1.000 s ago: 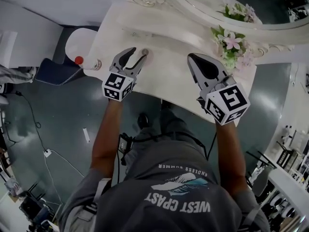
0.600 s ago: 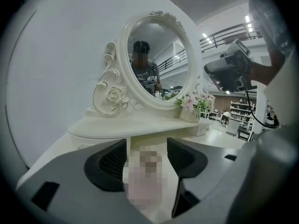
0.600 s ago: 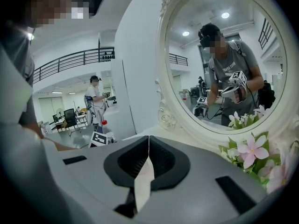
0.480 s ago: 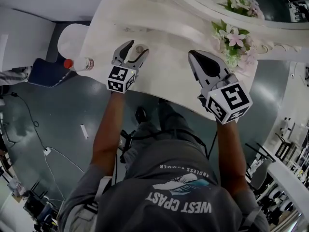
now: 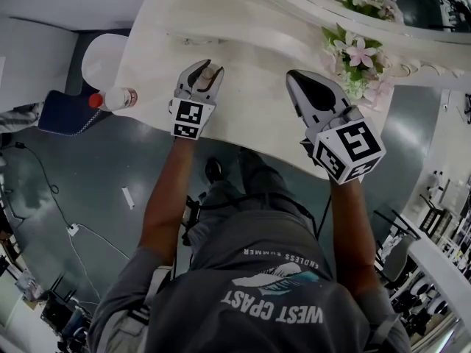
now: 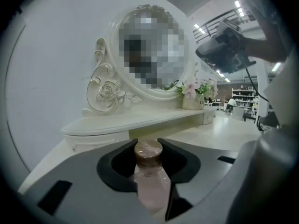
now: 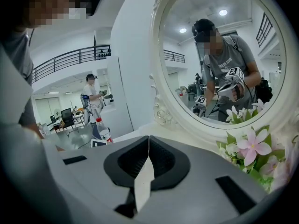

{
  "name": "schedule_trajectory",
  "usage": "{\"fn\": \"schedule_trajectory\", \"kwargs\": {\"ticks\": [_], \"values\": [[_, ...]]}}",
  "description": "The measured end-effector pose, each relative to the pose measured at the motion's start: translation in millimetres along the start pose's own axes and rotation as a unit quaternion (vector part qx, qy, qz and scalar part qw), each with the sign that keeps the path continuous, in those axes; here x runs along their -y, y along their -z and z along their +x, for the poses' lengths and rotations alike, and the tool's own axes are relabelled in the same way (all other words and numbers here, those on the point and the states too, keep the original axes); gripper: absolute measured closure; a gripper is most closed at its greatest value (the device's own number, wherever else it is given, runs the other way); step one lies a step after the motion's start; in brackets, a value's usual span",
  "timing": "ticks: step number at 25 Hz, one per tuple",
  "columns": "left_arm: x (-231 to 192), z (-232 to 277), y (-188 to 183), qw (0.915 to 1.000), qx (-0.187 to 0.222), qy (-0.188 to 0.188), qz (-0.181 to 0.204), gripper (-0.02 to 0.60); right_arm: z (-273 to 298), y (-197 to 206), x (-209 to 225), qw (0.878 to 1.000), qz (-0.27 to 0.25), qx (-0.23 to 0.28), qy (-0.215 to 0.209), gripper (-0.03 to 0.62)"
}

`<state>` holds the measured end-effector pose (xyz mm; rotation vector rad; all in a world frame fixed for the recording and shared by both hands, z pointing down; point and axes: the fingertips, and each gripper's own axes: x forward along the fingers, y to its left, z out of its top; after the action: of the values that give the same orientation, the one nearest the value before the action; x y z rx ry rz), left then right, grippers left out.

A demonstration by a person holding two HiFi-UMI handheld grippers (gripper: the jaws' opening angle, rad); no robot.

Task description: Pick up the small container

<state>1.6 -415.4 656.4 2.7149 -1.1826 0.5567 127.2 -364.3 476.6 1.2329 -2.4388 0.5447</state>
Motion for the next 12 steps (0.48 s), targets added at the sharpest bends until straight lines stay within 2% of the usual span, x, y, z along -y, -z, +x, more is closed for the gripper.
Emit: {"fn": "schedule_trajectory", "kwargs": {"ticks": [2, 8, 12], "values": [[1.9, -0.1, -0.8, 0.9999, 0.001, -0.005, 0.011, 0.442, 0.1, -0.1, -0.5, 1.0, 0.001, 0.0, 0.001, 0.568], [2.5, -2.9, -1.7, 0.9999, -0.01, -0.007, 0.007, 0.446, -2.3, -0.2, -4.2, 1.0, 0.001, 0.001, 0.002, 0.568], [4.2, -12.8, -14.3, 0.9999, -0.003, -0.003, 0.013, 0.447, -5.8, -2.6, -6.9, 1.0, -0.001, 0.006, 0.004, 0.568]]}}
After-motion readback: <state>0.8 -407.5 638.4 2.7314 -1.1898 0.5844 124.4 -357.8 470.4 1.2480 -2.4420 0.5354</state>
